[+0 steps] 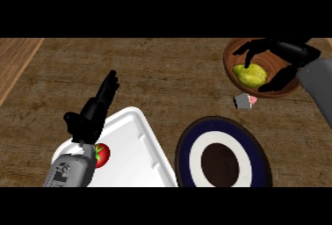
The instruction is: Pick the pear from the plate and place it in the bowl
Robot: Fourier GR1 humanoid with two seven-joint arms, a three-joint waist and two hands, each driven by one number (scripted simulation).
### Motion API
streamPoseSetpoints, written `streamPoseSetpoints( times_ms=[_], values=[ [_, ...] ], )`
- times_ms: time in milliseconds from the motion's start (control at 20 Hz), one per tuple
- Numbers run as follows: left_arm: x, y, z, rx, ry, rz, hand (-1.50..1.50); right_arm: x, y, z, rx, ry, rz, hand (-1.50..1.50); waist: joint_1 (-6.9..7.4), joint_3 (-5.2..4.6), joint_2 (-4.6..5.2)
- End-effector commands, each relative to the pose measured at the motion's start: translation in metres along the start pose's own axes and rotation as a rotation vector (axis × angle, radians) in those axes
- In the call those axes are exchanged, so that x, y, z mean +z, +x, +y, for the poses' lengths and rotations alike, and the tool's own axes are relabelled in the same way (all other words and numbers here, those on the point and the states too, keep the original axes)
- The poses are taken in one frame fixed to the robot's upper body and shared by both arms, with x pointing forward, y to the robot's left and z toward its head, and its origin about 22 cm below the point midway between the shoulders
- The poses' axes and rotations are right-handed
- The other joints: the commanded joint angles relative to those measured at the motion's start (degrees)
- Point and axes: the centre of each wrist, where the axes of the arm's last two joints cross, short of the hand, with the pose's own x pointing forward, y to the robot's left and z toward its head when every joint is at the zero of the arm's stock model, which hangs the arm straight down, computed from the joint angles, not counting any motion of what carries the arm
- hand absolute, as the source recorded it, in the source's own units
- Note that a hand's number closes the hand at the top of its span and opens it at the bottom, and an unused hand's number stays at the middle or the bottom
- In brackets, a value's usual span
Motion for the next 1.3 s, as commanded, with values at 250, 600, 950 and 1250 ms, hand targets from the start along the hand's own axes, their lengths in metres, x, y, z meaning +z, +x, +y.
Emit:
streamPoseSetpoints(
  times_ms=[250, 600, 950, 1250],
  values=[
    [-0.001, 0.0, -0.001, 0.003, -0.013, 0.006, 0.0, -0.005, 0.0, -0.01, -0.317, -0.081, -0.251, -1.5, -0.5, 0.08, -0.01],
    [0.001, 0.0, 0.001, 0.008, 0.032, 0.002, 0.0, 0.016, -0.003, -0.035, -0.497, -0.175, -0.202, -1.5, -0.66, 0.05, -0.2],
    [0.001, 0.0, -0.001, 0.002, 0.002, -0.016, 0.0, 0.044, -0.009, -0.045, -0.616, -0.173, -0.11, -1.5, 0.12, 0.19, 0.8],
    [-0.001, 0.004, -0.002, 0.003, -0.004, -0.03, 0.0, 0.041, -0.003, -0.056, -0.676, -0.136, -0.127, -1.5, 0.82, 0.28, 0.85]
  ],
)
